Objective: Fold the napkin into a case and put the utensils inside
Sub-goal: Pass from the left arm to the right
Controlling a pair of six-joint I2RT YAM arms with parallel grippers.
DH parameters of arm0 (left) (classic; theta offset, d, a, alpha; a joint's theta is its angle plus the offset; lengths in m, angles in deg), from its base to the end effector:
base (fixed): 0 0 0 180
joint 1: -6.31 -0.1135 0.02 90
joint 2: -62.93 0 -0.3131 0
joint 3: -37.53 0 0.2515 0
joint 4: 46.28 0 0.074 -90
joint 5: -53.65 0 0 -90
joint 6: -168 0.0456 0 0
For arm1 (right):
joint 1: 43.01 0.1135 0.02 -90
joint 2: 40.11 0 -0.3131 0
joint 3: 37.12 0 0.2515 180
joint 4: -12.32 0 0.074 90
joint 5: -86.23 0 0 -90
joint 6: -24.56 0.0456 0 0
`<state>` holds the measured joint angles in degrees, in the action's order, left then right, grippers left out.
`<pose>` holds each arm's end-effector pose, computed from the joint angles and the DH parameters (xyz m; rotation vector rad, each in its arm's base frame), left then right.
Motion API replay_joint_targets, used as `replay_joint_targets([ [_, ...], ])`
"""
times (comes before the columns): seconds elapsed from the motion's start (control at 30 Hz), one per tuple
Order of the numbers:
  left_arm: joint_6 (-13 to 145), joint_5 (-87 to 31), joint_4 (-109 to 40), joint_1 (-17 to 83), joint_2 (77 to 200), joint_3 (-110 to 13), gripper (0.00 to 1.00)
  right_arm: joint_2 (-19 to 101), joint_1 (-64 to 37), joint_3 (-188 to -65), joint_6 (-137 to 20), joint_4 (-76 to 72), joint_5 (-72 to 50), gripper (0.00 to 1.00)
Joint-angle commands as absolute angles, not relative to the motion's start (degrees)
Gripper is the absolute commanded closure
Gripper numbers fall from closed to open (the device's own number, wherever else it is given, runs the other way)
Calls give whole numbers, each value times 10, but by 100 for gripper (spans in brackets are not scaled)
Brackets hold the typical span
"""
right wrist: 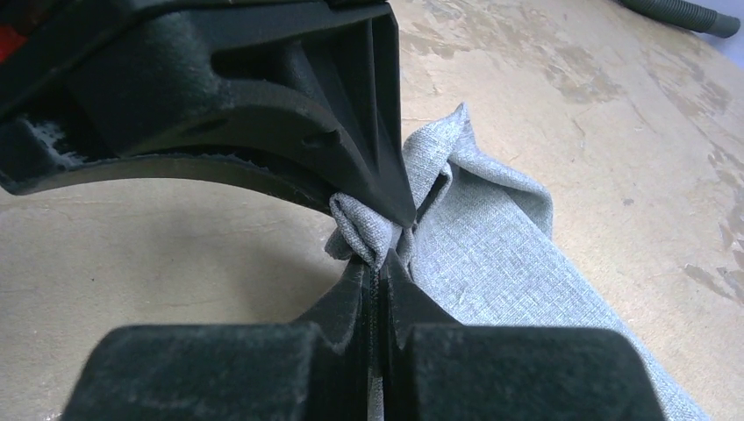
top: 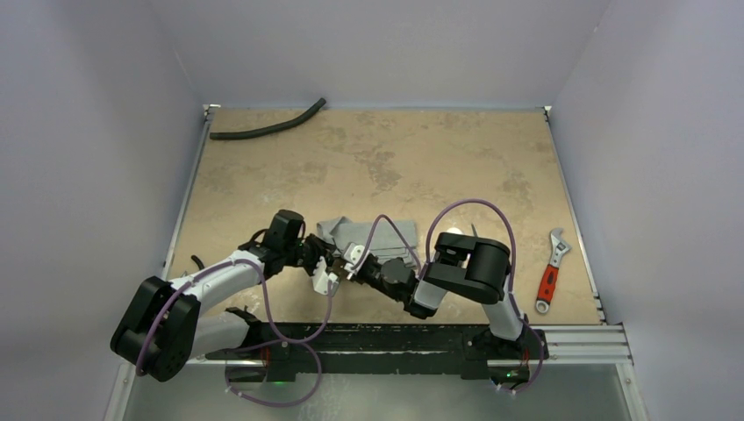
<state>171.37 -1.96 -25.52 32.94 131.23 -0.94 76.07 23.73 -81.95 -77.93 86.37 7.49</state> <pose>0.1612 -0.1097 0.1931 2.0752 0.9099 -0.1384 0.1492 0.3246 0.1618 -0.8633 1.2938 0.6037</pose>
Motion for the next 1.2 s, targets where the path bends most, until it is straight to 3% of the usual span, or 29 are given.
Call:
replay_joint_targets([
  [0.0,1692,-10,-258,328,1308,-19,97,737,237,-808,-773,1203,92,100],
  [0.13,1691,-15,-250,328,1304,-22,90,732,235,-806,-759,1203,85,100],
  [0.17,1691,-16,-250,328,1302,-23,77,730,233,-805,-753,1203,79,100],
  [0.2,1689,-17,-250,328,1301,-23,70,730,232,-805,-747,1203,76,100],
  [0.3,1690,-17,-241,328,1295,-26,62,726,229,-803,-727,1200,68,100],
  [0.4,1698,-13,-226,328,1287,-24,35,720,223,-803,-703,1185,46,100],
  [0.43,1701,-12,-223,328,1283,-22,31,720,221,-803,-696,1183,42,100],
  [0.57,1707,-9,-202,328,1269,-20,24,712,209,-807,-660,1150,22,100],
  [0.73,1669,-12,-192,328,1263,-35,29,717,193,-809,-611,1110,-12,100],
  [1.17,1297,-68,-174,282,1309,-184,16,754,154,-817,-567,1018,-99,100],
])
